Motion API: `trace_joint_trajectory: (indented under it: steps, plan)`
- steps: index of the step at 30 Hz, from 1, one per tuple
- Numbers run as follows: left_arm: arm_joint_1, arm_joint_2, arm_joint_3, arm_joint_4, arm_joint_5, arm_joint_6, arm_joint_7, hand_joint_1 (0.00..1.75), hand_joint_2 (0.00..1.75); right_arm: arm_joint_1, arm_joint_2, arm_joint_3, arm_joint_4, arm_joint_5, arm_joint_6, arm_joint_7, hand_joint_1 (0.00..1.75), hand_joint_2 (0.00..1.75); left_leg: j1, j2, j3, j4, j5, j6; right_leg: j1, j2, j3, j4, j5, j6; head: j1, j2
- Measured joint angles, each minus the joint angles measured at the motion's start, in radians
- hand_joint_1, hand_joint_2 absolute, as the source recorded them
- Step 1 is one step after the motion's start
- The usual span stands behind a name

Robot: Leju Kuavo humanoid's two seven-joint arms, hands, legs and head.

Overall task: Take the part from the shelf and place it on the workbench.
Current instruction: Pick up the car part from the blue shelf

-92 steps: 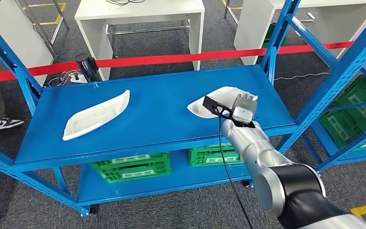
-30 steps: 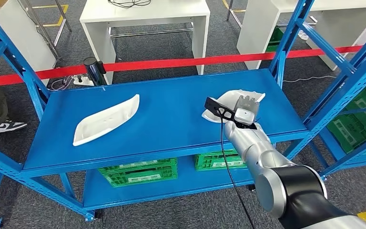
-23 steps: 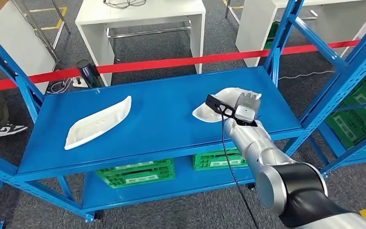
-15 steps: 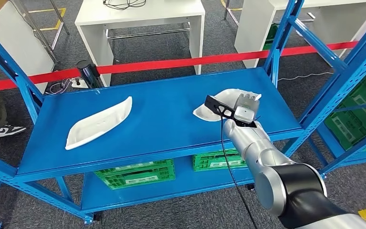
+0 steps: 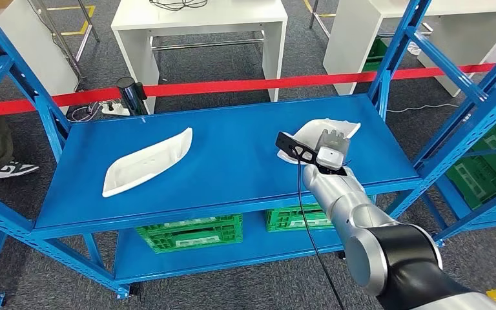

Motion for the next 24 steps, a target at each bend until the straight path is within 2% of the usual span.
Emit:
trace_joint_trajectory:
  steps: [1,2,5,7,9,10,11,12,14,15,16,20,22,24]
  plan:
    - [0.000,0.000,0.000,0.000,0.001,0.000,-0.001,0.00,0.00,-0.001,0.000,0.000,0.000,0.000,0.000,-0.001,0.00,0.00,-0.001,0.000,-0.001,0.001,-0.001,-0.006,0.003,0.000,0.012,-0.025,0.003,-0.005,0.000,0.000]
    - [0.000,0.000,0.000,0.000,0.001,0.000,-0.001,0.00,0.00,-0.002,0.000,0.000,0.000,0.000,0.000,-0.001,0.00,0.00,-0.002,0.000,-0.001,0.000,-0.001,-0.012,0.006,0.001,0.013,-0.027,0.001,-0.010,-0.001,0.000]
    - [0.000,0.001,0.000,0.000,0.005,0.000,-0.003,0.00,0.00,-0.006,0.000,0.000,0.000,-0.004,0.004,0.000,0.00,0.00,0.000,0.001,-0.005,0.009,-0.011,-0.030,0.002,0.001,0.019,-0.037,0.007,-0.029,-0.002,0.000]
    - [-0.001,0.001,0.000,0.000,0.009,0.000,-0.005,0.00,0.00,-0.007,0.000,0.000,0.000,-0.011,0.010,0.001,0.00,0.00,0.002,0.002,-0.041,0.088,-0.056,-0.040,-0.002,-0.001,0.023,-0.043,0.011,-0.039,-0.005,0.000]
    - [0.001,0.001,0.001,0.000,0.013,0.000,-0.006,0.00,0.00,-0.005,0.000,0.000,0.000,-0.019,0.019,0.001,0.00,0.00,0.004,0.002,-0.102,0.215,-0.112,-0.048,-0.002,-0.001,0.023,-0.043,0.010,-0.044,-0.006,0.000]
    - [0.002,0.001,0.001,0.000,0.015,0.000,-0.006,0.00,0.00,-0.003,0.000,0.000,0.000,-0.023,0.022,0.001,0.00,0.00,0.004,0.002,-0.123,0.259,-0.124,-0.050,-0.002,-0.001,0.023,-0.043,0.010,-0.044,-0.006,0.000]
    - [0.003,0.001,0.001,0.000,0.017,0.000,-0.006,0.00,0.00,-0.001,0.000,0.000,0.001,-0.026,0.026,0.001,0.00,0.00,0.004,0.002,-0.130,0.271,-0.118,-0.051,-0.002,-0.001,0.023,-0.042,0.009,-0.044,-0.006,0.000]
    - [0.003,0.001,0.001,0.001,0.018,0.000,-0.006,0.00,0.00,0.000,0.000,0.000,0.001,-0.028,0.028,0.001,0.00,0.00,0.004,0.002,-0.116,0.242,-0.094,-0.050,-0.002,0.000,0.023,-0.041,0.009,-0.044,-0.006,0.000]
    - [0.002,0.002,0.001,0.000,0.019,0.000,-0.006,0.00,0.00,-0.001,0.000,0.000,0.001,-0.030,0.031,0.001,0.00,0.00,0.004,0.003,-0.051,0.109,-0.031,-0.044,-0.001,0.000,0.023,-0.037,0.007,-0.040,-0.006,0.000]
    - [0.001,0.002,0.001,0.000,0.019,0.000,-0.006,0.00,0.00,-0.001,0.000,0.000,0.001,-0.030,0.031,0.001,0.00,0.00,0.003,0.003,-0.021,0.048,-0.011,-0.038,0.000,0.001,0.022,-0.035,0.005,-0.035,-0.006,0.000]
    - [0.001,0.002,0.001,0.000,0.019,0.000,-0.006,0.00,0.00,-0.002,0.000,0.000,0.001,-0.029,0.032,0.002,0.00,0.00,0.001,0.003,-0.004,0.013,-0.003,-0.033,0.002,0.001,0.021,-0.034,0.005,-0.030,-0.006,0.000]
    - [0.001,0.002,0.001,0.000,0.018,0.000,-0.005,0.00,0.00,-0.002,-0.001,-0.001,0.001,-0.025,0.033,0.007,0.00,0.00,0.001,0.002,0.004,-0.009,0.004,-0.005,0.002,0.002,0.014,-0.031,0.004,-0.006,-0.005,0.000]
    - [0.000,0.001,0.002,0.000,0.017,0.000,-0.004,0.00,0.00,-0.003,-0.001,-0.001,0.001,-0.023,0.033,0.008,0.00,0.00,0.004,0.003,0.006,-0.016,0.011,0.007,0.000,0.002,-0.016,0.033,-0.036,0.003,-0.003,0.000]
    - [0.000,0.001,0.002,0.000,0.016,0.000,-0.003,0.00,0.00,-0.001,-0.001,-0.001,0.002,-0.022,0.033,0.009,0.00,0.87,0.003,0.003,0.004,-0.016,0.011,0.011,0.000,0.002,-0.077,0.164,-0.096,0.008,-0.001,0.000]
